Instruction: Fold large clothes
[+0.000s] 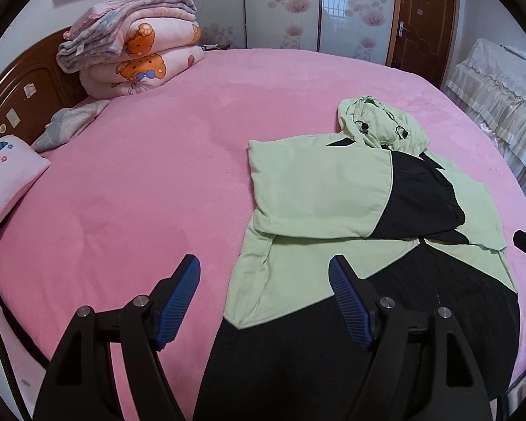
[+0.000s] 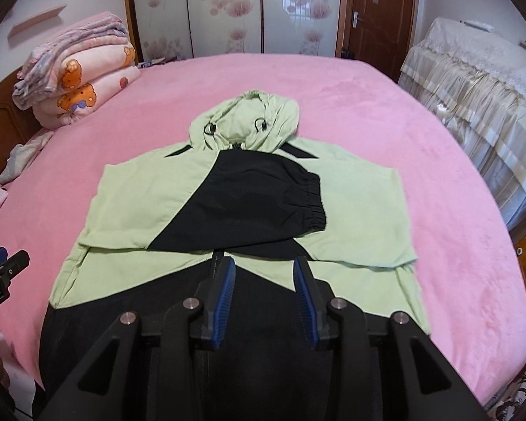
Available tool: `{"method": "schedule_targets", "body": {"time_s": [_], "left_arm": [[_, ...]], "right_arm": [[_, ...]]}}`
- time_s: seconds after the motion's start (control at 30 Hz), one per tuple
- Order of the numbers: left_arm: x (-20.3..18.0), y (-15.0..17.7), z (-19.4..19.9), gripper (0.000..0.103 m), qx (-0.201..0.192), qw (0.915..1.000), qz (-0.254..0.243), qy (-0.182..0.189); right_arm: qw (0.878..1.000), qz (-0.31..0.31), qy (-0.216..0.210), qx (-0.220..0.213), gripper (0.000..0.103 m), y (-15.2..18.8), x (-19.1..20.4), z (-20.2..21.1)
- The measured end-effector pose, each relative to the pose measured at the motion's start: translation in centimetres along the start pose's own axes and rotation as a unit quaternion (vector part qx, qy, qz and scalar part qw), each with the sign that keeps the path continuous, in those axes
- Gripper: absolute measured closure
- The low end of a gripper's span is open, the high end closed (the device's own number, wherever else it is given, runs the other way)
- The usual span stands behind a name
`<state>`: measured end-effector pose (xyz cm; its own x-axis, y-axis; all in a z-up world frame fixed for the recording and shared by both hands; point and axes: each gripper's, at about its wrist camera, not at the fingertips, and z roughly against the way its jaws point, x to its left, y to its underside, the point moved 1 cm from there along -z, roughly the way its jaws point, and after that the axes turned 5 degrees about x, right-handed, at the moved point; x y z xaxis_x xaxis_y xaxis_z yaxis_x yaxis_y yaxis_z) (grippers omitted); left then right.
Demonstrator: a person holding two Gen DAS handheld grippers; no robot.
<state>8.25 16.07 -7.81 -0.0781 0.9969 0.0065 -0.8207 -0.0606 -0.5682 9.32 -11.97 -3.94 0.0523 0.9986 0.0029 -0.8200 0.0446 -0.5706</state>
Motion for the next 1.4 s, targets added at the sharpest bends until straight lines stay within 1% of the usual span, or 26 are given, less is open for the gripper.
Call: {"method": "schedule_targets", "body": {"time_s": [0.07, 0.13, 0.4, 0.7, 0.9, 1.0, 1.17, 1.3, 1.4], "left_arm": [[0.3, 0.6, 1.1, 0.028, -0.005, 1.0, -0.003, -0.004], [0.5, 1.4, 2.0, 0.028, -0.007, 0.9999, -0.007, -0.01], [1.2, 4.4, 4.2, 0.028, -0.002, 0.9999, -0.002, -0.012], [1.5, 7.1, 4.6, 0.028, 0.013, 0.9998, -0.005, -0.014], [2.3, 8.7, 3.9, 0.028, 0.031, 0.9994, -0.007, -0.017], [2.9, 9.6, 3.0, 0.028, 0.046, 0.9987, -0.008, -0.02], [3.3, 11.5, 1.5, 0.028, 0.074, 0.9966, -0.026, -0.025], [3.4, 12.9, 0.2, 0.028, 0.099, 0.9946, -0.029, -0.015], [3.7, 13.5, -0.5, 0.028, 0.109, 0.9936, -0.027, -0.005]], "right_arm": [[1.0, 0.0, 0.001, -0.011, 0.061, 0.7, -0.3, 1.5], [1.0, 0.003, 0.004, -0.023, 0.059, 1.4, -0.6, 2.8], [0.999, 0.01, 0.012, -0.048, 0.058, 4.5, -2.6, 7.0], [0.998, 0.005, 0.023, -0.058, 0.058, 8.0, -5.2, 9.2], [0.998, 0.009, 0.033, -0.056, 0.058, 10.4, -6.6, 9.4], [0.998, 0.01, 0.03, -0.052, 0.058, 11.5, -7.4, 9.2], [0.998, 0.009, 0.031, -0.046, 0.058, 13.2, -8.8, 8.8], [0.999, 0.006, 0.027, -0.024, 0.058, 14.6, -9.9, 7.6], [1.0, 0.006, 0.028, -0.003, 0.058, 15.8, -10.6, 6.4]]}}
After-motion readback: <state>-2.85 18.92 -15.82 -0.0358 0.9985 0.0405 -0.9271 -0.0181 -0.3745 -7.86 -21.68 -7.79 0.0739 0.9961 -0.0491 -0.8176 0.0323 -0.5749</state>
